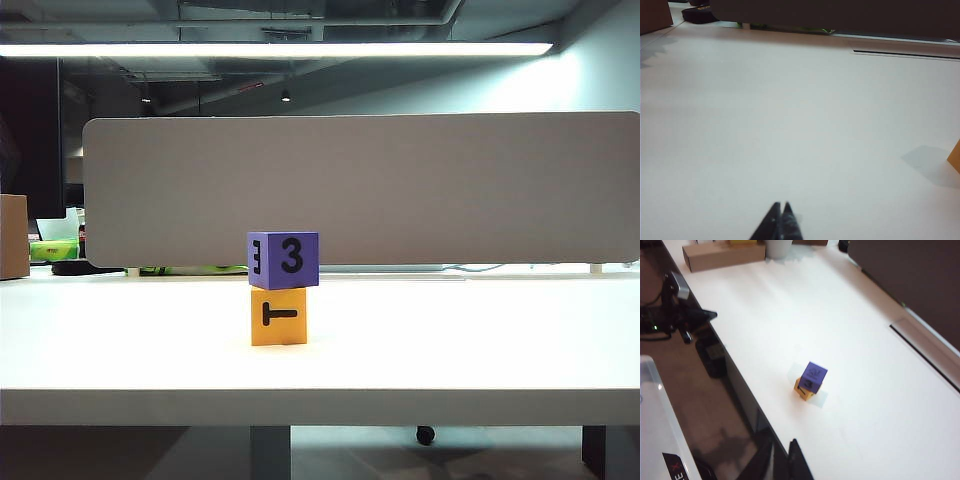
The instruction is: Stack the letter block on the right onto the letter block on the left.
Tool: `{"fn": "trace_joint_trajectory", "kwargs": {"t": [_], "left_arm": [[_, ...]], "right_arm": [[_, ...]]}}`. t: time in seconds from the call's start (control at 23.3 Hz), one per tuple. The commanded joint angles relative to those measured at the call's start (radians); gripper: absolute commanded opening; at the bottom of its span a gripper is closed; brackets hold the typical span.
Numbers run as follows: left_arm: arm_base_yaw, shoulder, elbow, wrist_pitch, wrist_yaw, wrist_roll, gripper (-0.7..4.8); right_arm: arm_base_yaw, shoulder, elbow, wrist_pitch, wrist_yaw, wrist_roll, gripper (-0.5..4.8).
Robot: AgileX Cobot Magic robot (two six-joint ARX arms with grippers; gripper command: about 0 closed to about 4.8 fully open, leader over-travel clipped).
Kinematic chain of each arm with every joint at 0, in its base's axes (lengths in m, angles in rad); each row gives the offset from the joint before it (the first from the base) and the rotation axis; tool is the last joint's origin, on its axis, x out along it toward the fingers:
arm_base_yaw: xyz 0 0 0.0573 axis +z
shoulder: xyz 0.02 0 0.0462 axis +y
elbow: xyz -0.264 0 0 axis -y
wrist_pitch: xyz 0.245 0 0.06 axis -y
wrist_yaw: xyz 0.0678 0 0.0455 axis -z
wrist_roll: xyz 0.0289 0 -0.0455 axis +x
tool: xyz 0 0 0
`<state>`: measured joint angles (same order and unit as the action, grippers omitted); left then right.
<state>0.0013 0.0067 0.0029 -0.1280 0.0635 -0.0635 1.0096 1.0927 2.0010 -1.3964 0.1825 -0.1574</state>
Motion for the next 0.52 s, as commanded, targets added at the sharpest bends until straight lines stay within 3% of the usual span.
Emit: {"fn": "trace_joint_trajectory", "kwargs": {"t": [0.04,0.21,0.3,0.39,0.43,0.47,0.52], "left_arm": [[-0.001,0.000,0.005,0.008,0.003,0.003,-0.05],[-0.001,0.000,0.005,0.008,0.004,0.003,-0.05],[-0.002,0.000,0.005,0.008,0.003,0.003,-0.05],[-0.002,0.000,0.005,0.008,0.002,0.004,-0.05],[-0.002,0.000,0.005,0.008,0.004,0.004,-0.05],[-0.002,0.000,0.005,0.008,0.004,0.003,-0.05],[-0.001,0.000,0.005,0.008,0.004,0.004,-0.05]], "right_arm": [[0.000,0.036,-0.010,0.068,0.010,-0.002,0.53],[-0.041,0.082,-0.015,0.139,0.113,-0.091,0.53],[-0.173,0.041,-0.053,0.267,0.092,-0.124,0.53],[-0.381,-0.047,-0.129,0.394,-0.112,-0.119,0.53],[-0.522,-0.116,-0.198,0.466,-0.290,-0.102,0.53],[-0.616,-0.177,-0.257,0.520,-0.382,-0.101,0.53],[-0.704,-0.252,-0.331,0.579,-0.409,-0.101,0.53]]}}
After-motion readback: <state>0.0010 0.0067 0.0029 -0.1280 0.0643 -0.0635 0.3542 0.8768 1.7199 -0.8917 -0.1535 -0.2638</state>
